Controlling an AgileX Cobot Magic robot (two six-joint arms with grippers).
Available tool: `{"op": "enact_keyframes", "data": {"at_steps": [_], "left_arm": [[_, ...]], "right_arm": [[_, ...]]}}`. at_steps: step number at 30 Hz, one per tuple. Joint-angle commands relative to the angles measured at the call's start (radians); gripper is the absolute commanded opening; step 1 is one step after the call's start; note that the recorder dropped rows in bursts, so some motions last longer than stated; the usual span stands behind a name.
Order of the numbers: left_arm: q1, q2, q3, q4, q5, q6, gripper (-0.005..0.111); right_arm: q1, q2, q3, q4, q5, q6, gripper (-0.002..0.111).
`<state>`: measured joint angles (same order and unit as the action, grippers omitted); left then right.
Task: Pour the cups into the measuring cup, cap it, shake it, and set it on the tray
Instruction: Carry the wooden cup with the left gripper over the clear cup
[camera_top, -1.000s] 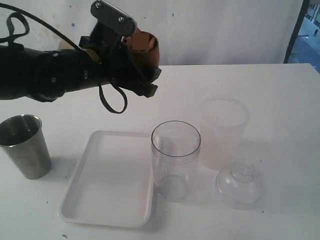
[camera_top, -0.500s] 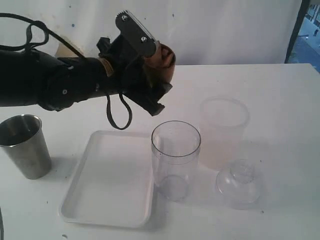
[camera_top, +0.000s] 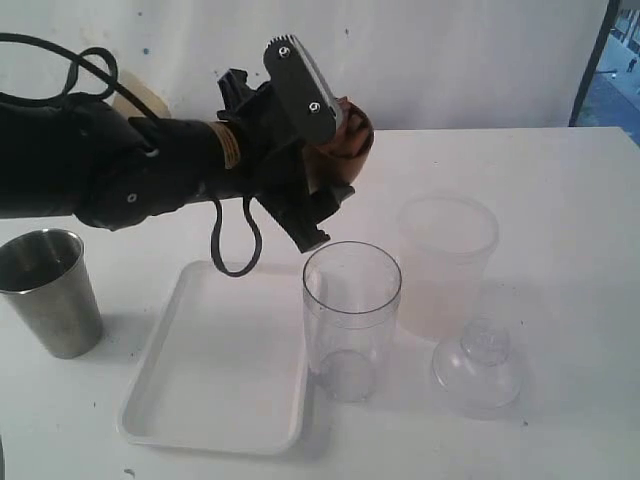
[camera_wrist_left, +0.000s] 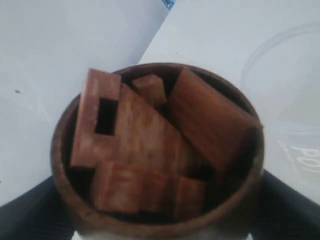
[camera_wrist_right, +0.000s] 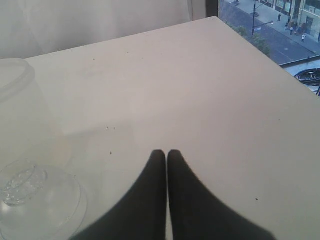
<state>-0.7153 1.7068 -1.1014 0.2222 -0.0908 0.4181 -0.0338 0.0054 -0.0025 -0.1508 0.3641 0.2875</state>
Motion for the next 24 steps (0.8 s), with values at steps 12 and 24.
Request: {"op": "enact_keyframes", "data": {"at_steps": [12, 24], "left_arm": [[-0.005, -0.124, 0.144, 0.010, -0.103, -0.031, 0.000], [-0.005, -0.118, 0.204, 0.119, -0.334, -0.021, 0.000]], "right_arm": [[0.003, -0.005, 0.003, 0.000, -0.013, 0.004, 0.000], [0.003, -0.005, 0.003, 0.000, -0.013, 0.004, 0.000]]}}
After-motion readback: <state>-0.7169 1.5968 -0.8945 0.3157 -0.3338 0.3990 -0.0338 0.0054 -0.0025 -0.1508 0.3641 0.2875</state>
